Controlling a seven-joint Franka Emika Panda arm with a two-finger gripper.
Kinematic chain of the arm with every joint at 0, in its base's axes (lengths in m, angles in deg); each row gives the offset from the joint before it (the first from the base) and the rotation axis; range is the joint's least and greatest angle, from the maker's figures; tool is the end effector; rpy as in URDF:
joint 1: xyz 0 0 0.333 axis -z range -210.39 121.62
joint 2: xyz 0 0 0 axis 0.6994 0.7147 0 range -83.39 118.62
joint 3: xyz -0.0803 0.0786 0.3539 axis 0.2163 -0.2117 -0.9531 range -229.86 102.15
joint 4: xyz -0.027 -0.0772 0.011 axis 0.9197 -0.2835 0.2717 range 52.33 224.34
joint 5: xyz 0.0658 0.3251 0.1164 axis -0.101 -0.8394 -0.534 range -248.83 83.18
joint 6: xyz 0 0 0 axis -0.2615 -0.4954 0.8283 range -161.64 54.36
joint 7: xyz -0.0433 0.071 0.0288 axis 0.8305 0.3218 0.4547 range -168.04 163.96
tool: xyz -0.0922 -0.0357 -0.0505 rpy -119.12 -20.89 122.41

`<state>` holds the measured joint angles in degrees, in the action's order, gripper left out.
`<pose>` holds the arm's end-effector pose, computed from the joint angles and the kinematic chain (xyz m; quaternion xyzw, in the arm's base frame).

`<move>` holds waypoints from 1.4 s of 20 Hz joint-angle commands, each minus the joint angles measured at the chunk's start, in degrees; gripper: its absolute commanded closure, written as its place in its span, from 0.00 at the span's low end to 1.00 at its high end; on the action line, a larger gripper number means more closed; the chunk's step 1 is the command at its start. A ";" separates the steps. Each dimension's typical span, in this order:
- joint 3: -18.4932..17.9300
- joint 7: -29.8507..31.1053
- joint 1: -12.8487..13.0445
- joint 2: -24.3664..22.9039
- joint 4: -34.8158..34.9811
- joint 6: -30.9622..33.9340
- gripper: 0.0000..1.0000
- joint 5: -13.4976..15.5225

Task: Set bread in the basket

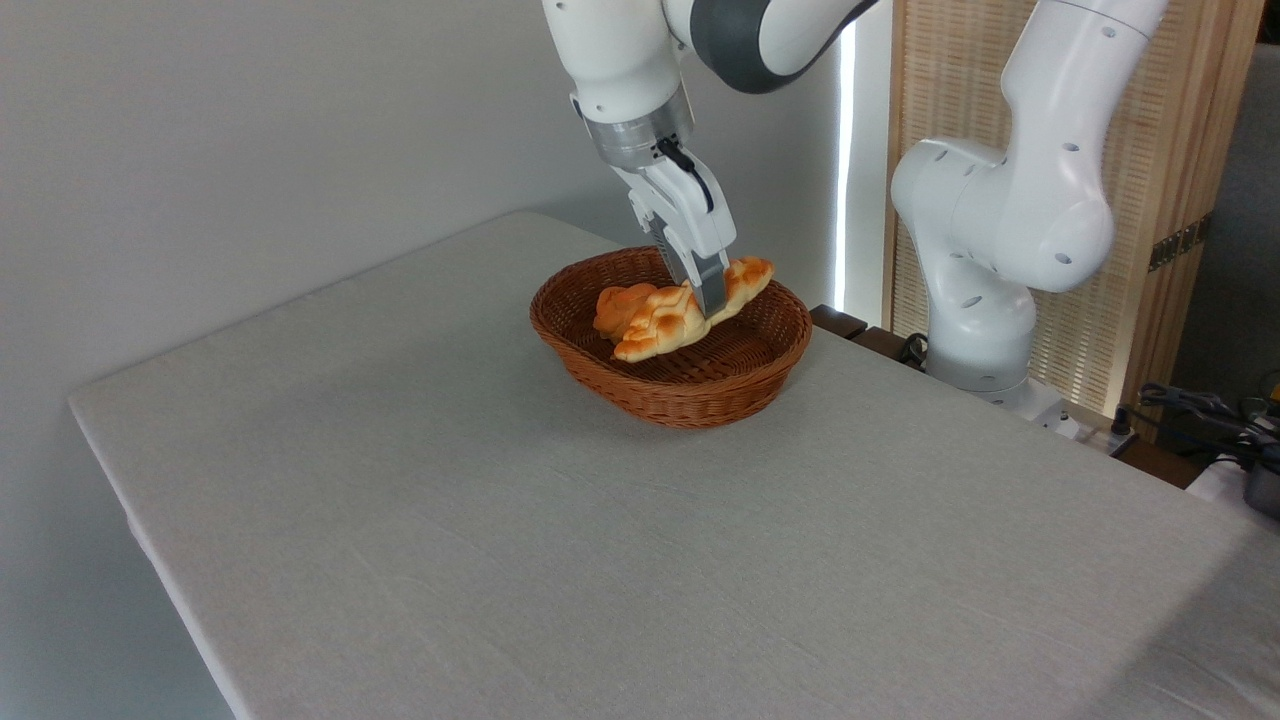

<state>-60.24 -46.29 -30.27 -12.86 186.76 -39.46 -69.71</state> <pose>0.2682 -0.1154 0.5394 0.8594 -0.4847 -0.1047 0.1245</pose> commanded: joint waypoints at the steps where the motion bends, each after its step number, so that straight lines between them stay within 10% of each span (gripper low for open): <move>1: -0.63 -0.57 0.74 0.42 0.88 -1.66 0.00 -0.80; 28: -0.72 1.01 1.44 5.16 -9.39 -1.14 0.00 -0.80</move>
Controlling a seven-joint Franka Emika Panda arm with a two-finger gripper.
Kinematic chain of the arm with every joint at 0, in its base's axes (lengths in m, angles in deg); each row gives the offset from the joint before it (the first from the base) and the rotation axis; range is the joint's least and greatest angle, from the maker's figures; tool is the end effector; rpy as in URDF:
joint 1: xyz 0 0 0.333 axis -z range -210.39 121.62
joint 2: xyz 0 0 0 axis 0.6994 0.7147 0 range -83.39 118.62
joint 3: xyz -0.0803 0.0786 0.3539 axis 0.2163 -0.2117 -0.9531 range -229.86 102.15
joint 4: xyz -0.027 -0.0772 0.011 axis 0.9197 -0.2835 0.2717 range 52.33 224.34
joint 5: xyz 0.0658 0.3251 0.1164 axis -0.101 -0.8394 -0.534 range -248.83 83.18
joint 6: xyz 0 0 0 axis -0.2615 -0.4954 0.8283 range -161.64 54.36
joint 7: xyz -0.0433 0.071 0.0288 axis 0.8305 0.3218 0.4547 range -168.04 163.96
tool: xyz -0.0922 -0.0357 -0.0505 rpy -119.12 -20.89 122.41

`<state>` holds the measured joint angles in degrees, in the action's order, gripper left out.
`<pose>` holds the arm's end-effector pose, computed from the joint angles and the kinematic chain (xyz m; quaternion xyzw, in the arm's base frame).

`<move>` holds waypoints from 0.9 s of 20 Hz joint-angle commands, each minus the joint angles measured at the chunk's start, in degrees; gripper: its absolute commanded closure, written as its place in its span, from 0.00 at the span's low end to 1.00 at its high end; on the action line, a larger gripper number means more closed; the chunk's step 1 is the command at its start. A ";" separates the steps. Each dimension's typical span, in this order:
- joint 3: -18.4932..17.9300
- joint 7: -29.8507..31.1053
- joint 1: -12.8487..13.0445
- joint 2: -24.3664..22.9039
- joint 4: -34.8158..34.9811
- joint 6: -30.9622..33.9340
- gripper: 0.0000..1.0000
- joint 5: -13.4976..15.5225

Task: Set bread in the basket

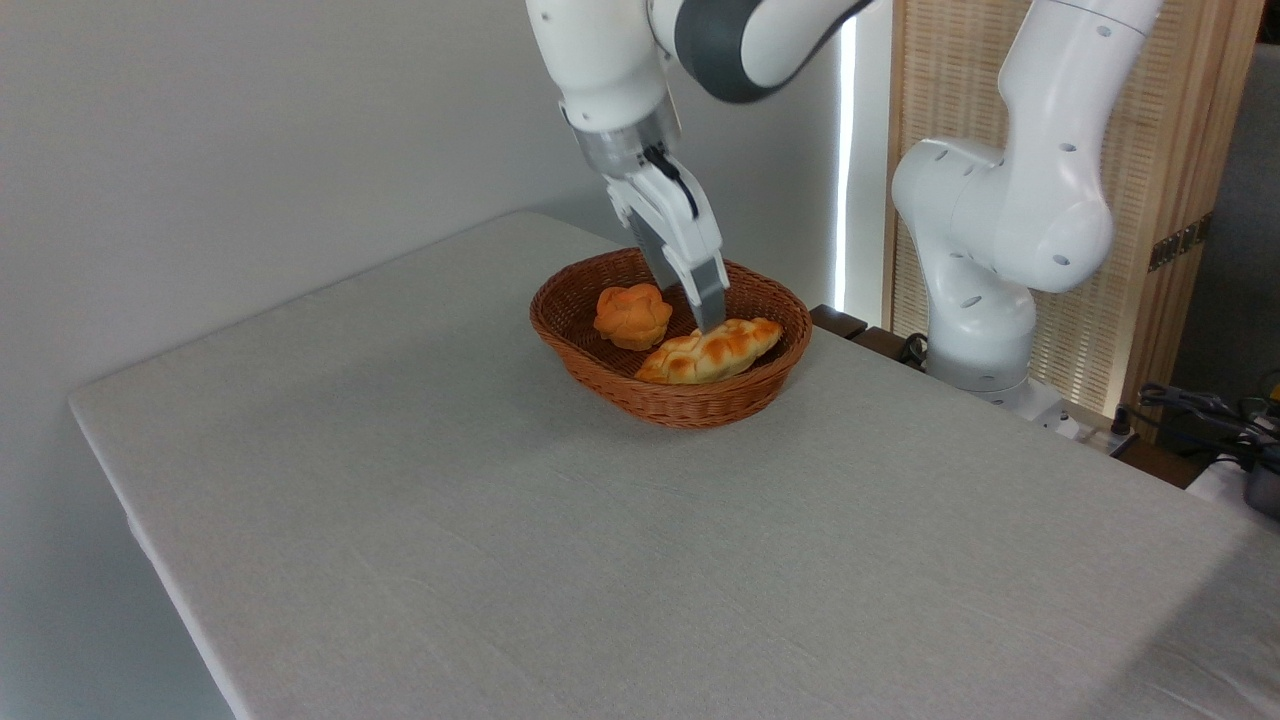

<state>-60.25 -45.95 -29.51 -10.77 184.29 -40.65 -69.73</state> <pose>0.2828 -0.1238 0.5474 0.8590 -0.4887 -0.0926 0.1210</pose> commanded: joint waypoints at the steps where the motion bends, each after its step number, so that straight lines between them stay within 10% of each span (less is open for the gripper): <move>1: -0.79 0.58 0.42 6.46 -10.41 -0.73 0.00 -1.31; 10: -4.14 0.58 -3.52 26.08 -36.52 -0.91 0.00 -3.95; 18: -3.17 0.93 -7.93 31.10 -39.63 -9.43 0.00 -4.48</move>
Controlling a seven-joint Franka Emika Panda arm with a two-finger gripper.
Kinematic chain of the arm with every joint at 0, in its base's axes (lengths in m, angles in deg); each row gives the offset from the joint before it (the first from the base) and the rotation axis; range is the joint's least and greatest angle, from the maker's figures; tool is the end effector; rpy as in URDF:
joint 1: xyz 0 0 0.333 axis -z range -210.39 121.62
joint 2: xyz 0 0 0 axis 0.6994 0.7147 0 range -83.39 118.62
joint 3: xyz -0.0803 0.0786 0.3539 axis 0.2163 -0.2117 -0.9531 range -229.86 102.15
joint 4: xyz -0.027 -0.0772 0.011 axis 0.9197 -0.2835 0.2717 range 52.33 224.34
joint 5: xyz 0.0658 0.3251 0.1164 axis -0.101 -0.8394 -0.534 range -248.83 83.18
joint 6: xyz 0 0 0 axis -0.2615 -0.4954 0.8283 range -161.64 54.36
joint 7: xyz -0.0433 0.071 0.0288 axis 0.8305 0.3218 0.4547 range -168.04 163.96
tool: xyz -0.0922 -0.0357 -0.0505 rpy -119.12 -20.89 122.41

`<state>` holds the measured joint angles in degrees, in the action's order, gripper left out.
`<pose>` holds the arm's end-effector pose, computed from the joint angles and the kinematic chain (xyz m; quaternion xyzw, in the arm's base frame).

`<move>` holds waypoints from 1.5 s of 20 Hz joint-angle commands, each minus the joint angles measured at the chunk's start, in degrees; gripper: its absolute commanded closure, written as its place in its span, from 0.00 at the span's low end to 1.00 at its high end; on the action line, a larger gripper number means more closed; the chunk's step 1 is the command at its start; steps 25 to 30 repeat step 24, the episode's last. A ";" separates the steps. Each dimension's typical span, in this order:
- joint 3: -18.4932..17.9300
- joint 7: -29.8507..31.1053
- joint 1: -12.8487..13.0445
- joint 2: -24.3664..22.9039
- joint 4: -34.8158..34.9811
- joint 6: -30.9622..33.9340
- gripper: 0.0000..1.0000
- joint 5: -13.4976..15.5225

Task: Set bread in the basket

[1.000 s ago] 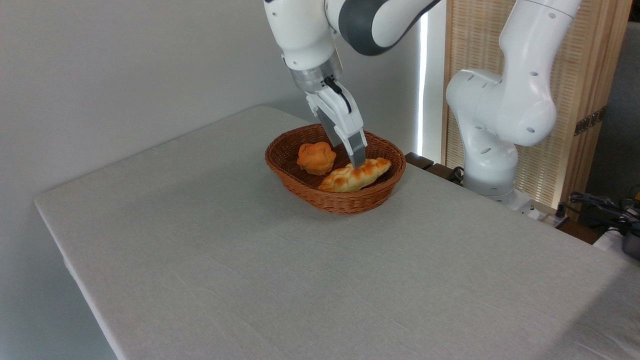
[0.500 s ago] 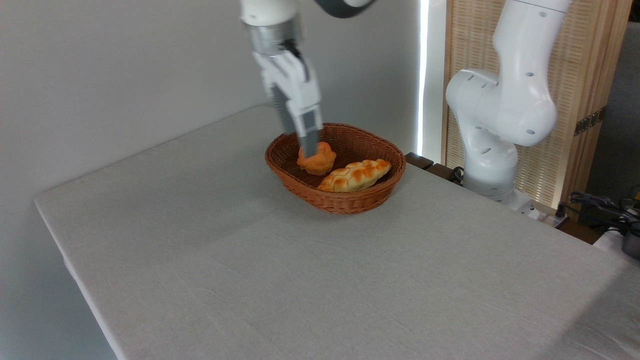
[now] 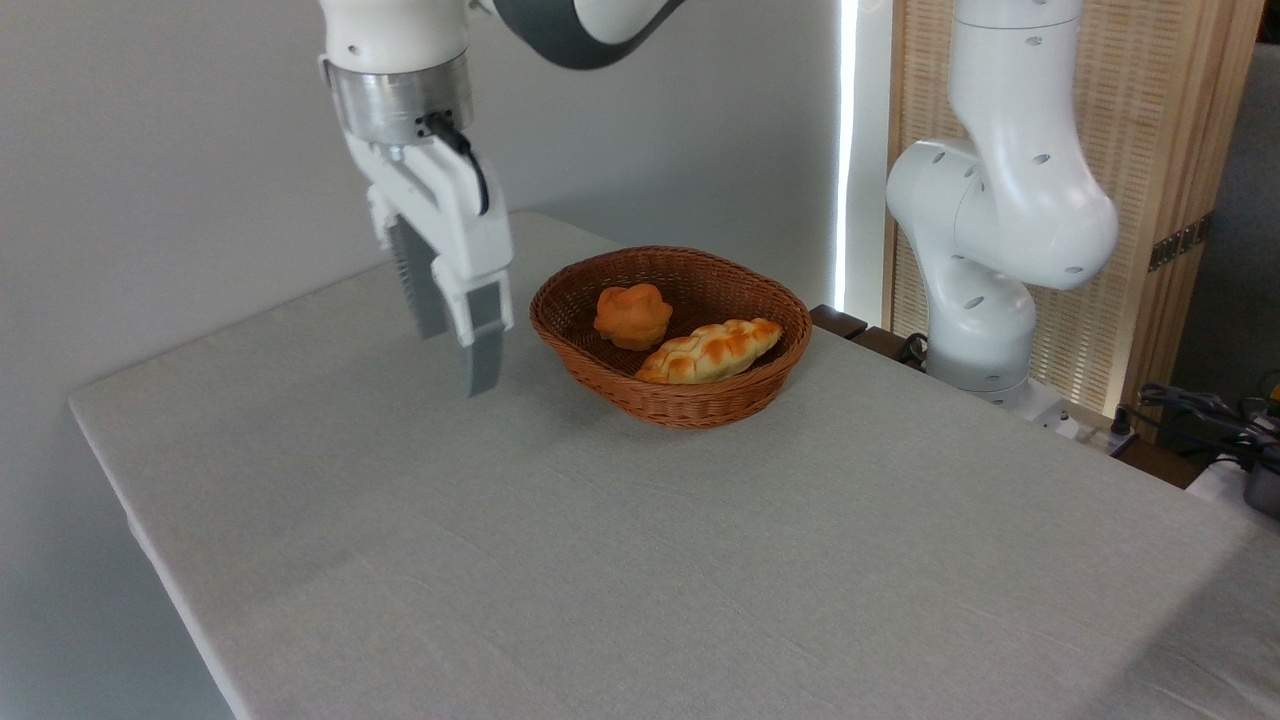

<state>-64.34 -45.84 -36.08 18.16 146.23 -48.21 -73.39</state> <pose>0.5233 -0.0869 0.6301 0.9031 -0.4209 0.0509 0.0686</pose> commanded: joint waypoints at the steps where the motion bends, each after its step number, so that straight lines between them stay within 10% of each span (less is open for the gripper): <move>1: 1.19 0.90 -1.45 2.36 -1.56 -1.97 0.00 -0.82; 10: 6.55 7.06 -4.87 2.97 -1.56 -1.62 0.00 -7.15; 30: 5.94 7.41 -4.79 2.97 -1.56 -1.18 0.00 -7.15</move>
